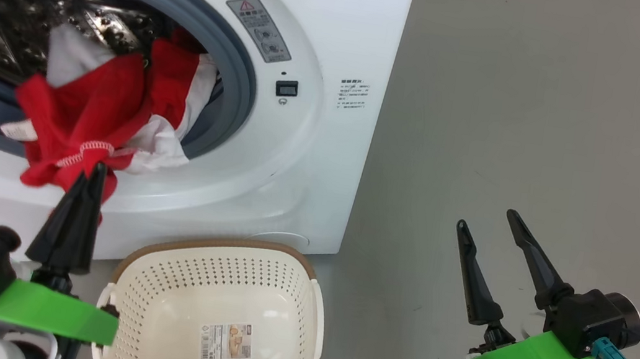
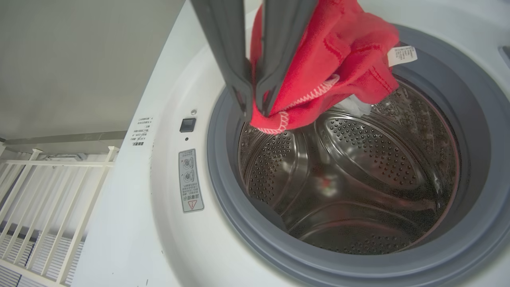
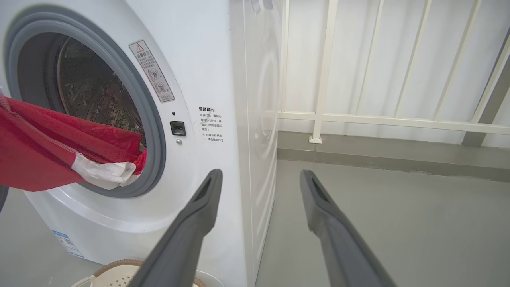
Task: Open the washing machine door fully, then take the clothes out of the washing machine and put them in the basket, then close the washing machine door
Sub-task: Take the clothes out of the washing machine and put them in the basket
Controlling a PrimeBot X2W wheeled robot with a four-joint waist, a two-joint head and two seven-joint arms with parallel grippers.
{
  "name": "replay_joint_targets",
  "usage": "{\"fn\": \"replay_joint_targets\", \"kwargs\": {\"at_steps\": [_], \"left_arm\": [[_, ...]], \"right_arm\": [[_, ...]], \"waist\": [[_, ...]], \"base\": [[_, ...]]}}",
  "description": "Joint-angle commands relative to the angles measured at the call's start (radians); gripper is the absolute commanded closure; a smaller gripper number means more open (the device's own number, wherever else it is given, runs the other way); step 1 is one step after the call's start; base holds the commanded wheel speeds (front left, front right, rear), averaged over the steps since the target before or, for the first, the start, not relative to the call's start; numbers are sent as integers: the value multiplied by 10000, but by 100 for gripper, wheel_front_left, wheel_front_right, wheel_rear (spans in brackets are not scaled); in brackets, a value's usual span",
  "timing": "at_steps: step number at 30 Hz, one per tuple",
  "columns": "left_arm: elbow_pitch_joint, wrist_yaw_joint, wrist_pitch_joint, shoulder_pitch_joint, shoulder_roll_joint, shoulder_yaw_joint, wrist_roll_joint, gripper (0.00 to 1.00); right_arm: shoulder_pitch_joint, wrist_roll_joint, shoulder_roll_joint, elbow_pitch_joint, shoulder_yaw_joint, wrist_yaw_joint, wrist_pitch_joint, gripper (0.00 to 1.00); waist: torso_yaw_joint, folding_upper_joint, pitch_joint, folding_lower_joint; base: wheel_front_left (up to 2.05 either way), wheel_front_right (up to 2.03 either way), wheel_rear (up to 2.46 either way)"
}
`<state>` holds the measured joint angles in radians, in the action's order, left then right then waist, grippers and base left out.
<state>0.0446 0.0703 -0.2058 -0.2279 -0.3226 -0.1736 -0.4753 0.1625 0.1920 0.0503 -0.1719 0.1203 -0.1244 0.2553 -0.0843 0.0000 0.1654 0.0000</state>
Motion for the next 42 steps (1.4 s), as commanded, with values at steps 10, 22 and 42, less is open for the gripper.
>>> {"fn": "replay_joint_targets", "kwargs": {"at_steps": [10, 22, 42], "left_arm": [[-1814, 385, 417, 753, -435, 392, -78, 100], [-2736, 394, 851, 1089, -229, -118, -238, 100], [2687, -1246, 1580, -593, 819, -1251, -1756, 100]], "right_arm": [[-146, 118, -1, 246, 242, -63, 65, 0], [-112, 171, -1, 372, 277, -63, 65, 0], [472, 193, -1, 683, 488, -63, 65, 0]], "waist": [[-115, 0, -51, 0], [-180, 0, 215, 0], [-249, 0, 2072, 0]], "base": [[0, 0, 0], [0, 0, 0], [0, 0, 0]]}}
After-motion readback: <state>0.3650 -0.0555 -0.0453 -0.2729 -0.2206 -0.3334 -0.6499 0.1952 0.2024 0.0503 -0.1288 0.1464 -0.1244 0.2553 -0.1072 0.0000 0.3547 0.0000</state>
